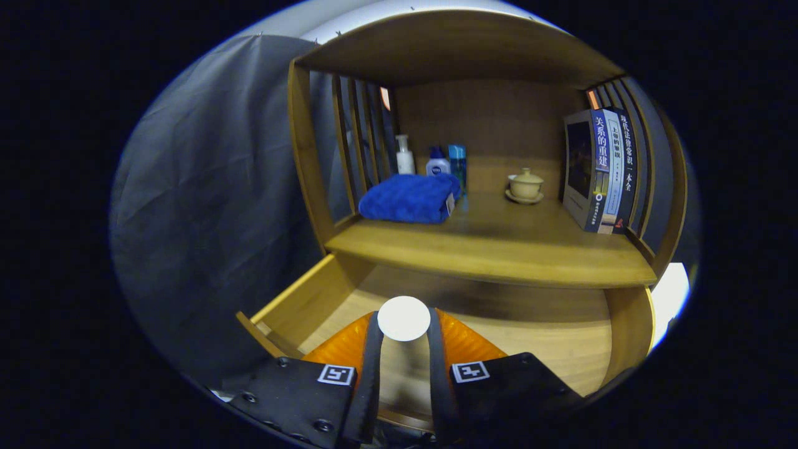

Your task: Pull open the drawer, take out the items inside it, and place them on the countertop above the cabinet.

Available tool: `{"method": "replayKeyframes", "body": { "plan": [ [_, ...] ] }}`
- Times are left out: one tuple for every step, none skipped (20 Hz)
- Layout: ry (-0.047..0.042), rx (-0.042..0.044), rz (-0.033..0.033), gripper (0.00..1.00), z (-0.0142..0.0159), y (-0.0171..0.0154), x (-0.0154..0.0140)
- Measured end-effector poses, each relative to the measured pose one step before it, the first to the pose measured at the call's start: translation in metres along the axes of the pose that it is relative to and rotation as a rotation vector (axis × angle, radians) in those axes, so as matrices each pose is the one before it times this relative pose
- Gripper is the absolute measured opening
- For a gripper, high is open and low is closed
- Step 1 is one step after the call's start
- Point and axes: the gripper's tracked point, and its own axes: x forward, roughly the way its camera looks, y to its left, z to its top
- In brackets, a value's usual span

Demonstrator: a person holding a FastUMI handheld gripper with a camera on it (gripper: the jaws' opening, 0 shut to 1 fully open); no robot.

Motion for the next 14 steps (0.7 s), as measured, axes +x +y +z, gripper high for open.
{"method": "replayKeyframes", "body": {
  "plan": [
    [-0.03497, -0.00189, 0.01828, 0.43, 0.00902, 0.0019, -0.00305],
    [-0.03639, -0.00534, 0.01321, 0.43, 0.01068, 0.00258, -0.00289],
    [-0.04025, 0.0002, 0.01066, 0.43, 0.01025, 0.0039, -0.00516],
    [-0.03731, 0.00578, 0.01068, 0.43, 0.01021, 0.00289, -0.0029],
    [-0.03443, 0.00931, 0.00787, 0.43, 0.01017, 0.00157, -0.00192],
    [-0.03496, 0.0115, -0.00259, 0.43, 0.01257, -0.00143, -0.00021],
    [-0.03398, 0.00706, -0.01119, 0.43, 0.01297, -0.00586, -0.00076],
    [-0.02639, 0.00735, -0.01845, 0.43, 0.01189, -0.0065, 0.00251],
    [-0.03487, 0.01218, -0.02263, 0.43, 0.01326, -0.0075, 0.00095],
    [-0.02928, 0.00952, -0.02956, 0.43, 0.01073, -0.00924, 0.0056],
    [-0.02904, 0.00255, -0.04155, 0.43, 0.0109, -0.01237, 0.00386],
    [-0.03409, -0.00782, -0.04713, 0.43, 0.0087, -0.01408, 0.0083],
    [-0.01833, -0.00617, -0.03507, 0.43, 0.00257, -0.01046, 0.00829],
    [-0.01046, 0.00441, -0.0273, 0.43, 0.00028, -0.00737, 0.0088]
  ]
}}
